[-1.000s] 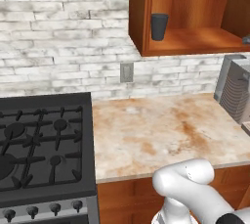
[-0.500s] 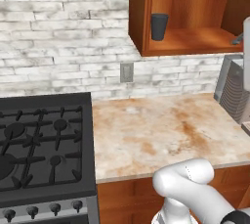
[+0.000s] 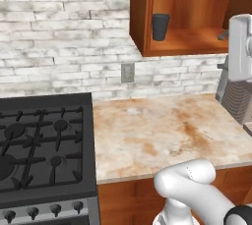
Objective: There is a bowl on the dining counter. Grab a lemon wedge from the fridge and place it in the bowl. Then get the liquor bottle and glass cup from the cabinet and place them next to the bowl.
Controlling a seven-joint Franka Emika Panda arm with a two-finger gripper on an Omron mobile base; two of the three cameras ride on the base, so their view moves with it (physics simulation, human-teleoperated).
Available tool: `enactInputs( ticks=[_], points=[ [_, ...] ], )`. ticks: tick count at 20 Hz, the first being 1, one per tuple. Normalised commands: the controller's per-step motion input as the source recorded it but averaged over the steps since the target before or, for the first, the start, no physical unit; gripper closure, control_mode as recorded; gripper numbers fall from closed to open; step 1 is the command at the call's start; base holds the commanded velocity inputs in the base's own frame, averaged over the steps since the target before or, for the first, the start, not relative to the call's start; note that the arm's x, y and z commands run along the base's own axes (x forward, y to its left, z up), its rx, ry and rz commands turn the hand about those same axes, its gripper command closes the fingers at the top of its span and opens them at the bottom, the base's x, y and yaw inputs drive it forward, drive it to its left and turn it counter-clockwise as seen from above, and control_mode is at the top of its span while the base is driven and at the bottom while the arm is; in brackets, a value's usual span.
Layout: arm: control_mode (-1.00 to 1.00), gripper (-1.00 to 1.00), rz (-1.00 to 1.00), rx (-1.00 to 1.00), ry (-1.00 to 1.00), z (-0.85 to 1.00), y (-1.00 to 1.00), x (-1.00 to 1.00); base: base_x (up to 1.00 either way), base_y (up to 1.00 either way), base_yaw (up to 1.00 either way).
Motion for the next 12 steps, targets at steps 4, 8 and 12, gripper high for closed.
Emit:
enactInputs(
  ticks=[4, 8, 12],
  points=[
    [-1.0, -1.0, 0.05, 0.0, -0.02, 0.0, -0.04, 0.74, 0.0, 0.0, 0.0],
    [-1.0, -1.0, 0.07, 0.0, 0.0, 0.0, -0.01, 0.73, 0.0, 0.0, 0.0],
    [-1.0, -1.0, 0.08, -0.03, 0.0, 0.0, 0.0, 0.7, 0.0, 0.0, 0.0]
  ],
)
